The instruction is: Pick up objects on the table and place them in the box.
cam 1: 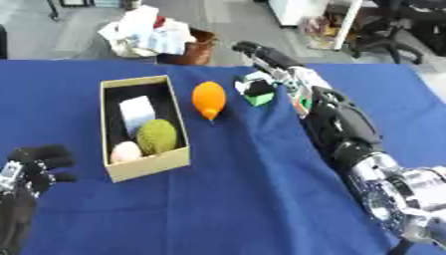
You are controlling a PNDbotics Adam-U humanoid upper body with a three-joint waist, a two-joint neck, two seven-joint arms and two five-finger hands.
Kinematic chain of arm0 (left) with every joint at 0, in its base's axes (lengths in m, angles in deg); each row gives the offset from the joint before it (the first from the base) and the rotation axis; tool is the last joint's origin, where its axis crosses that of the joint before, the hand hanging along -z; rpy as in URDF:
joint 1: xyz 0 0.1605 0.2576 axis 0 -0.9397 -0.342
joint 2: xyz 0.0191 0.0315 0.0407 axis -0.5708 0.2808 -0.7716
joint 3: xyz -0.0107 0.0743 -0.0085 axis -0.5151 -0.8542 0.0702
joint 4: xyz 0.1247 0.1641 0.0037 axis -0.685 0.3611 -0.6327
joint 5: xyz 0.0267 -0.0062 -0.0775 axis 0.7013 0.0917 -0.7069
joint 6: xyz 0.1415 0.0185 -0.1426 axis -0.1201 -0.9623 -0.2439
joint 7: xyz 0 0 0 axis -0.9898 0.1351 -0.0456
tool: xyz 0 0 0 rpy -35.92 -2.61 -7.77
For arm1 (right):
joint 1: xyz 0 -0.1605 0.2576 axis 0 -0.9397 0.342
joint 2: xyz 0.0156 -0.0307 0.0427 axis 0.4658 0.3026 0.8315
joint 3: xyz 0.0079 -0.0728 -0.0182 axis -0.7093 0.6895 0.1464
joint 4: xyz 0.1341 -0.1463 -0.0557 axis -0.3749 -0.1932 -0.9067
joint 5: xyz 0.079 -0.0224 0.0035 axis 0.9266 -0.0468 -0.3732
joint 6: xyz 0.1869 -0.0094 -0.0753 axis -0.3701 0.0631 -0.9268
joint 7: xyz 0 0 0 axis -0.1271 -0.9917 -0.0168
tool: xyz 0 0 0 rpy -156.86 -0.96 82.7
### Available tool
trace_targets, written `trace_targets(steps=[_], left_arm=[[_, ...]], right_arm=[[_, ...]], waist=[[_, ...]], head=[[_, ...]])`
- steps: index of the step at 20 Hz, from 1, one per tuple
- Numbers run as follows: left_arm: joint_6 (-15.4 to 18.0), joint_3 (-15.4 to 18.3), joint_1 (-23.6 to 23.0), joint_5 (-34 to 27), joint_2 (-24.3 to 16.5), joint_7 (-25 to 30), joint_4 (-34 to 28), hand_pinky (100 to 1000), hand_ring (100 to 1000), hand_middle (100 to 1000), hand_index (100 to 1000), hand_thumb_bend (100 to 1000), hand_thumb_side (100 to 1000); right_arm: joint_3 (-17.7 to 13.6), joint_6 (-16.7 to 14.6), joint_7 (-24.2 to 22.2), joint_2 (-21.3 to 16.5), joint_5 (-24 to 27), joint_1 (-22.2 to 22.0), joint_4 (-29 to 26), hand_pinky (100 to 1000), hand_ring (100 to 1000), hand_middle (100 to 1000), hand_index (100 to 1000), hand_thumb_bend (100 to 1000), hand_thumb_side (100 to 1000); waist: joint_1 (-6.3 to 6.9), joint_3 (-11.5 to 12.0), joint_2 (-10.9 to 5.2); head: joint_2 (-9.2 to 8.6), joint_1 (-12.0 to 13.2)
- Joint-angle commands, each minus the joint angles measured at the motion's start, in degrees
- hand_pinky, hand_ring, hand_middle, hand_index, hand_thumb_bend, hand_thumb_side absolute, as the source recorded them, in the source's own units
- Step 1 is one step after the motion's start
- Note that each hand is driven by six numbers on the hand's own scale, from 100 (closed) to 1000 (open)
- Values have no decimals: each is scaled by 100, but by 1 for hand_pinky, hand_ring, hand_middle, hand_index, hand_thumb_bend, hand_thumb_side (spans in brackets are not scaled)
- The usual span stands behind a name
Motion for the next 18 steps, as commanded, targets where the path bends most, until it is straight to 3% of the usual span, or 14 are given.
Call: trace_targets(steps=[1,7,14,18], left_arm=[[8,53,48,27,-78,-23,-99,635,720,673,748,100,915],[5,48,45,30,-86,-19,-101,635,720,673,748,100,918],[14,41,58,26,-83,0,-107,635,720,674,748,100,914],[18,37,68,20,-80,12,-108,635,721,674,748,100,914]], right_arm=[[-30,268,292,-256,-232,89,153,1000,1000,1000,1000,100,413],[293,761,835,-258,-86,60,698,1000,1000,1000,1000,100,462],[468,769,1054,-211,217,77,908,992,1000,1000,1000,100,494],[480,758,1092,-155,477,33,951,920,943,986,1000,100,522]], waist=[[78,10,-28],[74,15,-17],[89,35,-4],[92,43,-1]], head=[[-64,-17],[-69,-40],[-77,-82],[-86,-96]])
